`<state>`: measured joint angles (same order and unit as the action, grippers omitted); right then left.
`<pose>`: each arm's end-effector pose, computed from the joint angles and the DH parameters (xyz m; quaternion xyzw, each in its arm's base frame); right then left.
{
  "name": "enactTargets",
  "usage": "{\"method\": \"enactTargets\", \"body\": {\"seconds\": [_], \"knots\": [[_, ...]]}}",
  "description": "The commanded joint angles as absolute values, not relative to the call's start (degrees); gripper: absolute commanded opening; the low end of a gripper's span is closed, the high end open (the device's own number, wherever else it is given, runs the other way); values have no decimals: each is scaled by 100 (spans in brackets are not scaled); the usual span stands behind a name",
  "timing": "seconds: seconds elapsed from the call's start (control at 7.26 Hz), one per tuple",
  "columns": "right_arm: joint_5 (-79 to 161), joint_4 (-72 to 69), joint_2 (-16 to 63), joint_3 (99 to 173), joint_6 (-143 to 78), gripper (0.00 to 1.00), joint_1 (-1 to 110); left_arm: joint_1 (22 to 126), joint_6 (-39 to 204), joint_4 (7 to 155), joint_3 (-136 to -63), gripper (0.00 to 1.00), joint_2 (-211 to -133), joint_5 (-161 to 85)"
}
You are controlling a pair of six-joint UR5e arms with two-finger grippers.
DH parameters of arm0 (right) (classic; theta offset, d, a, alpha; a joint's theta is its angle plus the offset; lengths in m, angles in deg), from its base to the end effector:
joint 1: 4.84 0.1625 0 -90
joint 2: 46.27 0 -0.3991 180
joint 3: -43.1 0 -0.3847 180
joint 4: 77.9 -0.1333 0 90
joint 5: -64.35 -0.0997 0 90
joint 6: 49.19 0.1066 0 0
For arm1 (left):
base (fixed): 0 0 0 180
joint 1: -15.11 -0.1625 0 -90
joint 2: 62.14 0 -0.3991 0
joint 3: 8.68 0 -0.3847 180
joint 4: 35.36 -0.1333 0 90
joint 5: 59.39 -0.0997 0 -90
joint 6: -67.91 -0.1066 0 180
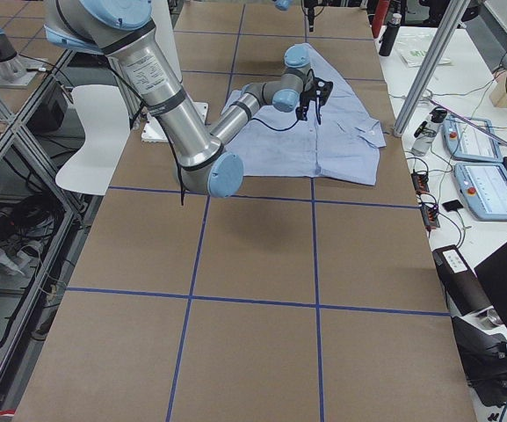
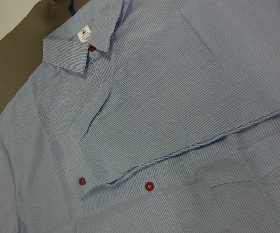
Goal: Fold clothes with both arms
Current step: 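Release the sleeve with the right gripper while the left gripper grasps the other cuff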
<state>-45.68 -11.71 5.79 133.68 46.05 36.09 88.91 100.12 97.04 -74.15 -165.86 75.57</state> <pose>-0.4514 -0.5195 0.1959 0.0145 -0.5307 0.2476 0.8105 0.1109 -0.5894 0.6344 0.0786 0.4387 -0.0208 0.8950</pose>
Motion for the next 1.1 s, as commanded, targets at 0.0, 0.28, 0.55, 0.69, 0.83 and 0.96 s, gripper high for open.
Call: {"method": "enactTargets", "body": {"seconds": [0.0,0.28,0.55,0.69,0.83,0.96], "knots": [[-4534,-1172,708,13477,4599,100,3621,8518,10464,9735,-7266,85,-16638,7552],[-4534,-1172,769,13468,4591,100,3612,8429,10500,9770,-7205,82,-16638,7543],[-4525,-1172,805,13468,4573,100,3612,8402,10492,9797,-7090,79,-16647,7543],[-4516,-1180,822,13477,4573,100,3612,8385,10492,9797,-7064,79,-16655,7535],[-4516,-1172,823,13477,4573,100,3612,8332,10492,9788,-6968,79,-16734,7534],[-4516,-1172,840,13468,4573,100,3612,8306,10492,9788,-6828,78,-16830,7534]]}}
